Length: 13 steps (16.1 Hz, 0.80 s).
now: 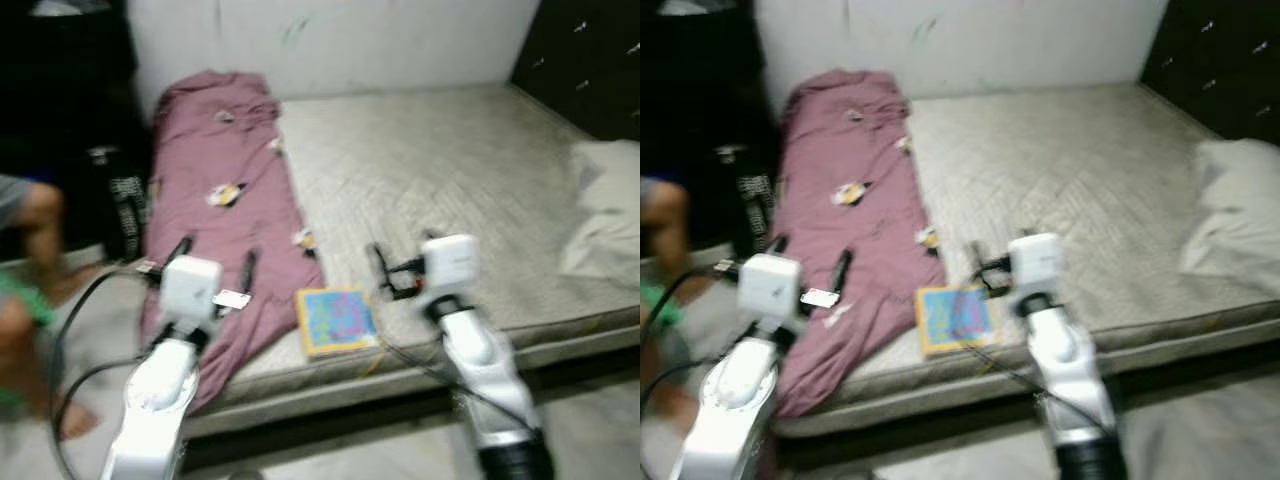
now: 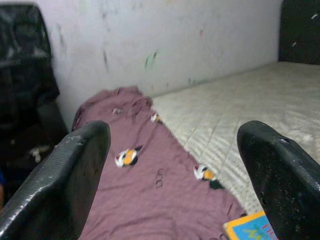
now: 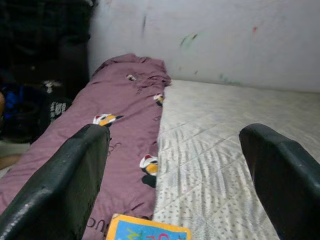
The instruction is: Clean up the room
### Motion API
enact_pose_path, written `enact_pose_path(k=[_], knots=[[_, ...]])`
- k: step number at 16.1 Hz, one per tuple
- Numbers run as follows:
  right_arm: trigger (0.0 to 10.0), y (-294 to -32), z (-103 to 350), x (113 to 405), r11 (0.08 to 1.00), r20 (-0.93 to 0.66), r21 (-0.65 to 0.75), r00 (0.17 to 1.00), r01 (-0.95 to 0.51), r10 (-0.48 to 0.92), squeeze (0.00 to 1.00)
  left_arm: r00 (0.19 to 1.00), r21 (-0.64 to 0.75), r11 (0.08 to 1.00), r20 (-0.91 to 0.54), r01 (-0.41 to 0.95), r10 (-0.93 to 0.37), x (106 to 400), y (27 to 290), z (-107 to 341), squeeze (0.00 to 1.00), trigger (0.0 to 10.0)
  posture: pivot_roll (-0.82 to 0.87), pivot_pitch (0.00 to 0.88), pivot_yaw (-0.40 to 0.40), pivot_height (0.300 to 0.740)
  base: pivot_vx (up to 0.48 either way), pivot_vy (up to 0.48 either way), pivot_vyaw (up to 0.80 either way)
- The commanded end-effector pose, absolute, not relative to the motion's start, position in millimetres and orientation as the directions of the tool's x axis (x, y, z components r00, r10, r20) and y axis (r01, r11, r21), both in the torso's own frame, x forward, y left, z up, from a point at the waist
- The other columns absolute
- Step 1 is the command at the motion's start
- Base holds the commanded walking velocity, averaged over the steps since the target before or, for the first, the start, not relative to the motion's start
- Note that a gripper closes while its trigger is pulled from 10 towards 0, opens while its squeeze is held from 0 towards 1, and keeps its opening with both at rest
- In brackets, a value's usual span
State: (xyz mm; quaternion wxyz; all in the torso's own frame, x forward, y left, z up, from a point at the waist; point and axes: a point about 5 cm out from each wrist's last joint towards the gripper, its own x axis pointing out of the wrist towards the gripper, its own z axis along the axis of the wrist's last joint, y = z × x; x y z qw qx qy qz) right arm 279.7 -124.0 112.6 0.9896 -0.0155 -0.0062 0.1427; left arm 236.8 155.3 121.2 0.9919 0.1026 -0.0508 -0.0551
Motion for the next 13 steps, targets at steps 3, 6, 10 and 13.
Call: enact_pose_path(k=[3,6,10,13], knots=[[10.0,-134.7,112.7,280.6,0.963,0.003,-0.063,0.964,-0.263,0.264,0.00,0.989,0.205,0.974,0.094,0.092,-0.113,238.3,150.2,121.7,0.00,10.0,0.01,0.019,-0.037,0.740,0.000,0.000,0.27],[10.0,-134.4,112.1,281.1,0.963,0.002,-0.063,0.965,-0.262,0.262,0.00,0.991,0.203,0.977,0.100,0.068,-0.090,241.9,148.6,123.1,0.00,10.0,0.00,0.019,-0.036,0.740,0.000,0.000,0.80],[10.0,-135.7,112.6,280.9,0.964,0.003,-0.062,0.966,-0.257,0.258,0.00,0.991,0.193,0.978,0.088,0.078,-0.097,242.2,147.3,121.8,0.00,10.0,0.00,0.024,-0.037,0.740,0.000,0.000,0.78],[10.0,-137.1,111.8,281.8,0.968,-0.002,-0.052,0.969,-0.246,0.246,0.00,0.992,0.192,0.979,0.088,0.076,-0.094,241.9,147.0,121.5,0.00,10.0,0.00,0.024,-0.040,0.740,0.000,0.000,0.00]])
